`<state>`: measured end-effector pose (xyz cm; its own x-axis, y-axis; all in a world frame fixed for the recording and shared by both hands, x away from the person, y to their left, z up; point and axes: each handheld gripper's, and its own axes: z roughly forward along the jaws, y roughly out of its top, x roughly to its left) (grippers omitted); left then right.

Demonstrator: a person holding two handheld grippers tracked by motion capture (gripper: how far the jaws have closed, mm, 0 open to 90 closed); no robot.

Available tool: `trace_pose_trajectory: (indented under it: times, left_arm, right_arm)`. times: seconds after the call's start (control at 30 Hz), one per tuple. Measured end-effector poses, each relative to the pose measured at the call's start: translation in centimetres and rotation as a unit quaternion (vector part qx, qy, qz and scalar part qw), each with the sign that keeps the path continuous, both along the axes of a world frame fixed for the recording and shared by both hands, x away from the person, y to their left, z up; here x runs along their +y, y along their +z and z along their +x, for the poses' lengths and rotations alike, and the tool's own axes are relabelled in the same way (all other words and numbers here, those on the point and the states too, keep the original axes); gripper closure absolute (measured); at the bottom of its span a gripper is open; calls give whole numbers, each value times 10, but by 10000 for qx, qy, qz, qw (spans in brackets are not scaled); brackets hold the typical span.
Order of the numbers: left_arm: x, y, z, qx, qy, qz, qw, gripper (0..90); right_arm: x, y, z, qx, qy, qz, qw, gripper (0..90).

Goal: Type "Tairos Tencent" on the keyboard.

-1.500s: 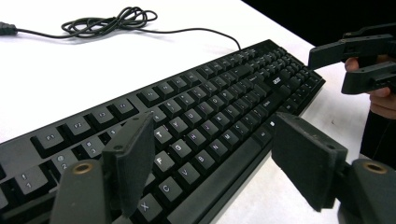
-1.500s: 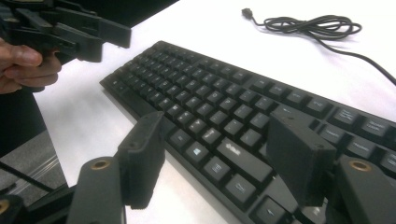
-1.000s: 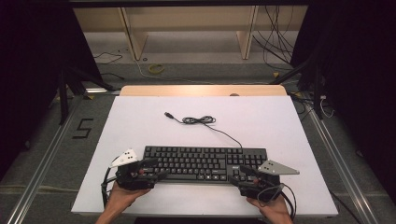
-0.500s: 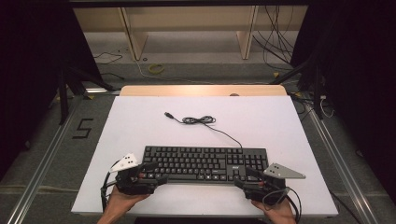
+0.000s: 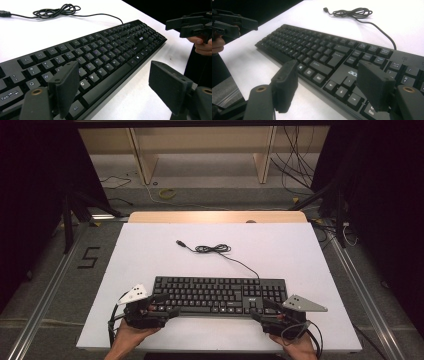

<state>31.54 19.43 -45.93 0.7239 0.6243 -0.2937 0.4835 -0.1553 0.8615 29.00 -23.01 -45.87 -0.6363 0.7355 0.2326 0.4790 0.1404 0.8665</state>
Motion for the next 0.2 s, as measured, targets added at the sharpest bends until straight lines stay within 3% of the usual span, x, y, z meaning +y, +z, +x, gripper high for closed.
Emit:
trace_pose_trajectory:
  times: [0.2]
  left_arm:
    - [-1, 0, 0, 4, 8, 0, 10000, 242]
  right_arm:
    - [0, 0, 0, 1, -2, 5, 10000, 346]
